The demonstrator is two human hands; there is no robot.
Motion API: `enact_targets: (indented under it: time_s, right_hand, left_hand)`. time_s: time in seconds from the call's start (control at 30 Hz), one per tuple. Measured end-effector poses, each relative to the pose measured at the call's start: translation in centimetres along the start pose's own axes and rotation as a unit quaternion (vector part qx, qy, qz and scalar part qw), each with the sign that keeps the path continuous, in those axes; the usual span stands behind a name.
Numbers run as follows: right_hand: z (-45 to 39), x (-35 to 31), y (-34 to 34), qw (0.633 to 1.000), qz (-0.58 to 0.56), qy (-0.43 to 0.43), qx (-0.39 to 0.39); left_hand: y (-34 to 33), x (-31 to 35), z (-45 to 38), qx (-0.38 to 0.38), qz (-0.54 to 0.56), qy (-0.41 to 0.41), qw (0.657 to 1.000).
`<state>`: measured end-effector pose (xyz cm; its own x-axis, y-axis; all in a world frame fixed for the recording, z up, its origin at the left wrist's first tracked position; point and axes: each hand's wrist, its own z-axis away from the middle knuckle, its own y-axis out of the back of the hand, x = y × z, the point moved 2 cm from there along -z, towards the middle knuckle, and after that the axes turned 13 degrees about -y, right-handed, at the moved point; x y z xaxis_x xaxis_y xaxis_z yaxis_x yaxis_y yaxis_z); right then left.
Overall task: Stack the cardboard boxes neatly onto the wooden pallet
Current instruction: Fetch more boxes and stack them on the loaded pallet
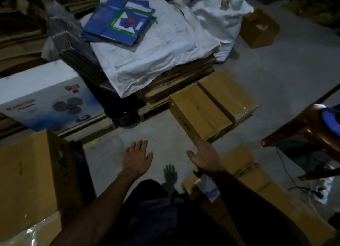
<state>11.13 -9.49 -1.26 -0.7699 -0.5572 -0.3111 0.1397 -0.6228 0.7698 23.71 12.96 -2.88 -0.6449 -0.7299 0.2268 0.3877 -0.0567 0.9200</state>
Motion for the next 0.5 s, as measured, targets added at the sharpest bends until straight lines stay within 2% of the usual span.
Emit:
enact_targets:
  time_s: [0.13,0.27,0.4,0.5]
  right_hand:
    - [-5.6,0.0,2.7,0.999,-0.002,-0.032,-0.001]
    - [-10.9,-0.4,5.0,0.996,-0.007,-0.04,0.08]
    - [-17.2,0.0,8.1,0.994,-0.03,-0.099,0.028]
    - [-20.5,-0.9,11.2,0.991,-0.051,-0.126,0.016]
  left_hand:
    - [2.0,1.4,-7.9,-0.013,-0.007,-0.029,0.999]
    - [2.6,2.0,-16.3,-0.043,-0.019,-0.071,0.996]
    - [3.7,2.8,-26.3,-0.091,-0.033,-0.137,0.986]
    - [5.8,3.9,-32.9,-0.107,-0.046,-0.189,0.975]
